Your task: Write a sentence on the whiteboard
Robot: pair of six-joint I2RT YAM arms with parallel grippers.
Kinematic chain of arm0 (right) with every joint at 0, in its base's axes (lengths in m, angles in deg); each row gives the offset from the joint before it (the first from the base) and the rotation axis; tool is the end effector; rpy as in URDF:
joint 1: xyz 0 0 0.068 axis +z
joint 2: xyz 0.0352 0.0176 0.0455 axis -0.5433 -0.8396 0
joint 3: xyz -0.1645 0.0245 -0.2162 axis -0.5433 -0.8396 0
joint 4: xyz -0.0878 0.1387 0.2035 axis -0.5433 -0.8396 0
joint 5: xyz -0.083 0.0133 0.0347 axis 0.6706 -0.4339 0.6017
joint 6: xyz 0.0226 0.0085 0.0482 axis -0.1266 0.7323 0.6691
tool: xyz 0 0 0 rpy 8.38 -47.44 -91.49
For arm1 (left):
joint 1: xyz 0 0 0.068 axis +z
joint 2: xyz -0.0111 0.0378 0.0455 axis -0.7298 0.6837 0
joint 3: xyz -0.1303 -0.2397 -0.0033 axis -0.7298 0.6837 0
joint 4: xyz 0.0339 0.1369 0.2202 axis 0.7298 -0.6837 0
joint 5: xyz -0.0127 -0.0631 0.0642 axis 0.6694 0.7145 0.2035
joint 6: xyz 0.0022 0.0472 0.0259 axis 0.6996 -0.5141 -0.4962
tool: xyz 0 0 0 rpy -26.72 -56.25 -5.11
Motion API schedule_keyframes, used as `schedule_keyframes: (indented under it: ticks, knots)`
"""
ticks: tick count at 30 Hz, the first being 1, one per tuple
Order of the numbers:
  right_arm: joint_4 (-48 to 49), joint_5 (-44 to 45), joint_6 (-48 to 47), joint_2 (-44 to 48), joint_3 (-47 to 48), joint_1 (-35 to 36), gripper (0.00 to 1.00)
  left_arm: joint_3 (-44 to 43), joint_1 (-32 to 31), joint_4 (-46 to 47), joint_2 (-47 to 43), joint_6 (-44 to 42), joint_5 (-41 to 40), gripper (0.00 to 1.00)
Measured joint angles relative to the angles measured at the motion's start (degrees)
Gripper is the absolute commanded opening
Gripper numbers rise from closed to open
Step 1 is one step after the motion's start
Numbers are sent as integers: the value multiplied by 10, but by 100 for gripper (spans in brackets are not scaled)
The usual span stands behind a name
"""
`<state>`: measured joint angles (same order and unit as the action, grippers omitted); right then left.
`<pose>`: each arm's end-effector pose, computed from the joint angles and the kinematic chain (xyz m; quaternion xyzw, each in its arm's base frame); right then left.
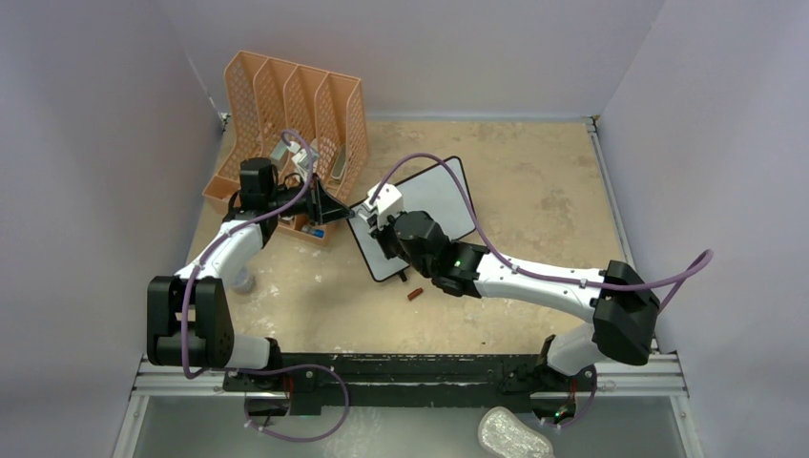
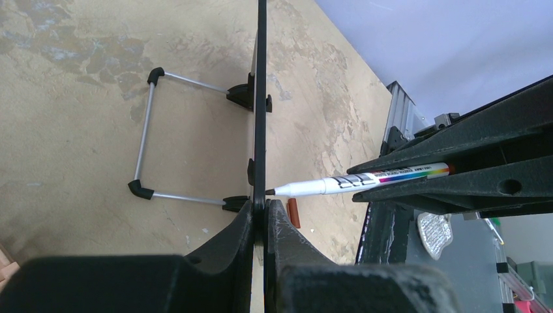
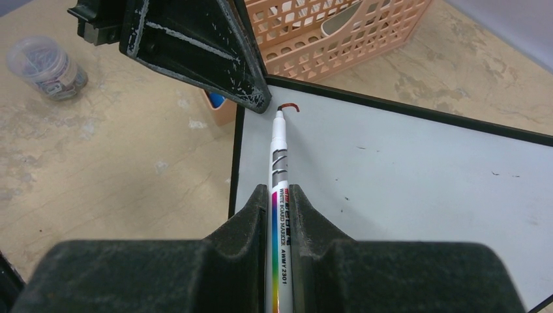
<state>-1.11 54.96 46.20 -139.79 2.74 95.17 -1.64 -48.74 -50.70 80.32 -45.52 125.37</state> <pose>0.1742 0.3025 0.3083 -0.2725 0.7181 0.2109 0.6047 0.2897 -0.0418 0.2547 0.2026 0.7442 -0.5211 0.3654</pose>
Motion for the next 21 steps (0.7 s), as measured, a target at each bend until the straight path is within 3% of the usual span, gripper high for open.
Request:
schedule_keyframes:
  ticks: [21]
  knots:
    - [-38, -19, -4, 0, 0, 4, 0, 0, 0, 0, 0, 0, 0, 0]
